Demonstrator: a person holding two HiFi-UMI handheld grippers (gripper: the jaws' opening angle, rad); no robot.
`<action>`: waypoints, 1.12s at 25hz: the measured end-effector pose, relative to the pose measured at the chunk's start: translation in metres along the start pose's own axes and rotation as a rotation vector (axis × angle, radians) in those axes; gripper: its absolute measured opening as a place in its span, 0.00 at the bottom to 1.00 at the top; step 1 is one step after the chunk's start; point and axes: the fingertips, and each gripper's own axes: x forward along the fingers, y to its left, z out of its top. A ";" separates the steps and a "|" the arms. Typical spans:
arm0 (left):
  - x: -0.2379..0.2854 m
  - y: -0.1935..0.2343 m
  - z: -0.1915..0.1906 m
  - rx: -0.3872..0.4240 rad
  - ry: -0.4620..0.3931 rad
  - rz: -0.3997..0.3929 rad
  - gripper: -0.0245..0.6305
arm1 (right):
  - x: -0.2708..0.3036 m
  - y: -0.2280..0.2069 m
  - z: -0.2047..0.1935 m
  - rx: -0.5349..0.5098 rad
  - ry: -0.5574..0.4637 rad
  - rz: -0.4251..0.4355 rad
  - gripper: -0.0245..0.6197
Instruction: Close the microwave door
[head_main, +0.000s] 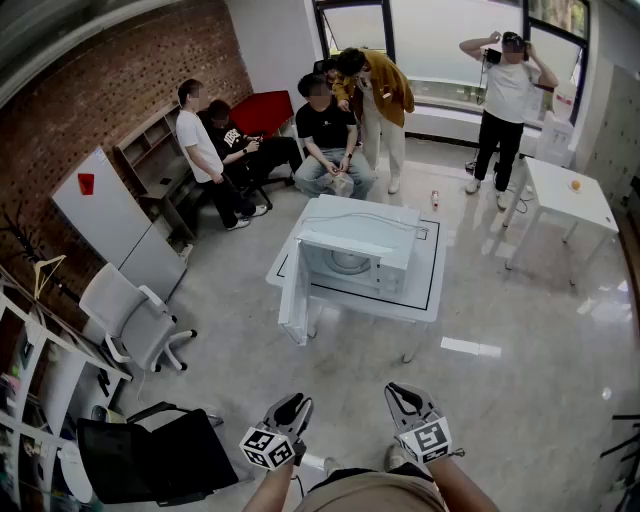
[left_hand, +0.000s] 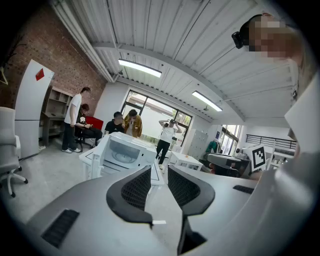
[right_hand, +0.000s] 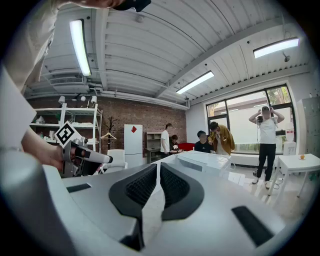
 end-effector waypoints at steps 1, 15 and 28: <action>0.000 0.000 0.000 0.000 -0.001 0.002 0.19 | 0.000 0.000 0.000 -0.002 -0.002 0.002 0.07; 0.013 -0.005 0.010 0.017 -0.015 0.029 0.19 | 0.009 -0.025 0.007 0.119 -0.031 0.052 0.22; 0.035 -0.032 0.026 0.062 -0.045 0.097 0.18 | -0.013 -0.060 0.023 0.070 -0.053 0.110 0.23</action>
